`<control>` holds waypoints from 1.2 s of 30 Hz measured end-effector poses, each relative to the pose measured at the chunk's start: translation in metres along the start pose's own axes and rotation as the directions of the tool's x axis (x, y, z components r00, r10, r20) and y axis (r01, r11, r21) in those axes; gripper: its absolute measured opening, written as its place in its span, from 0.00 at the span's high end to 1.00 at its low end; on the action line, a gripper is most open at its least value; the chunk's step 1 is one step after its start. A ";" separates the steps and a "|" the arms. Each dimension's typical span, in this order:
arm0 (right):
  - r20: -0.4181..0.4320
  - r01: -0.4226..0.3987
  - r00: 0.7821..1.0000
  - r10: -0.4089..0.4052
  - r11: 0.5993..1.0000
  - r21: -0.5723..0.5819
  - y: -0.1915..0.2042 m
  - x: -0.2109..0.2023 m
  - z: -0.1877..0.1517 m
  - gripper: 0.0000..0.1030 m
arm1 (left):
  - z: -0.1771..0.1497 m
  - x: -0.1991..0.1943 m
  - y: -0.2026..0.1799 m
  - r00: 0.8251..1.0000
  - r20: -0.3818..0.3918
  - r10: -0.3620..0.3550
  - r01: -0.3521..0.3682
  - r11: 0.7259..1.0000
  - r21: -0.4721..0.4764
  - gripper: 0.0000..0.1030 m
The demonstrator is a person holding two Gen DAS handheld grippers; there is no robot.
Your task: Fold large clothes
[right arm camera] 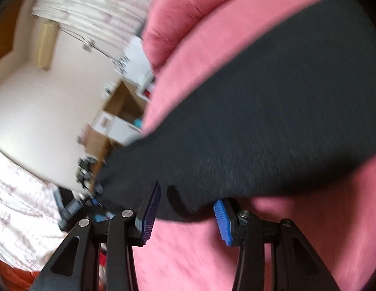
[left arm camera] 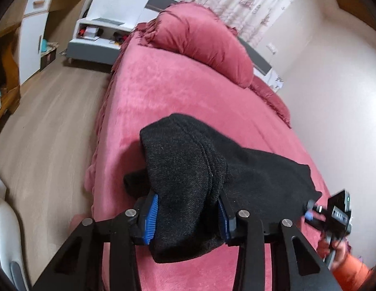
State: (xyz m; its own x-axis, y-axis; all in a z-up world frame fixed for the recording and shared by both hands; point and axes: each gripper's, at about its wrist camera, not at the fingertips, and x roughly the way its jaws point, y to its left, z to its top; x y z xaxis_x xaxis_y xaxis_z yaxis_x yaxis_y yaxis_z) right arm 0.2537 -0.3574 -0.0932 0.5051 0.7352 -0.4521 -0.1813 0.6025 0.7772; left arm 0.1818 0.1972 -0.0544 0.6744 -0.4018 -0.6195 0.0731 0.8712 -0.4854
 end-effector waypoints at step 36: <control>-0.464 -0.302 0.885 0.027 0.793 -0.529 0.102 0.000 -0.066 0.79 | -0.017 -0.016 -0.014 0.999 -0.037 0.017 -0.013 0.994 0.108 0.59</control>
State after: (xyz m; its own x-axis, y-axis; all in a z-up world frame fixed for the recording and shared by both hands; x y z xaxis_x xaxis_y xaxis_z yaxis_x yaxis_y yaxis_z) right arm 0.1794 -0.2758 -0.0425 0.0505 0.8111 -0.5827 -0.7427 0.4206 0.5211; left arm 0.1571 0.1869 -0.0485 0.6477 -0.3972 -0.6501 0.1435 0.9017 -0.4079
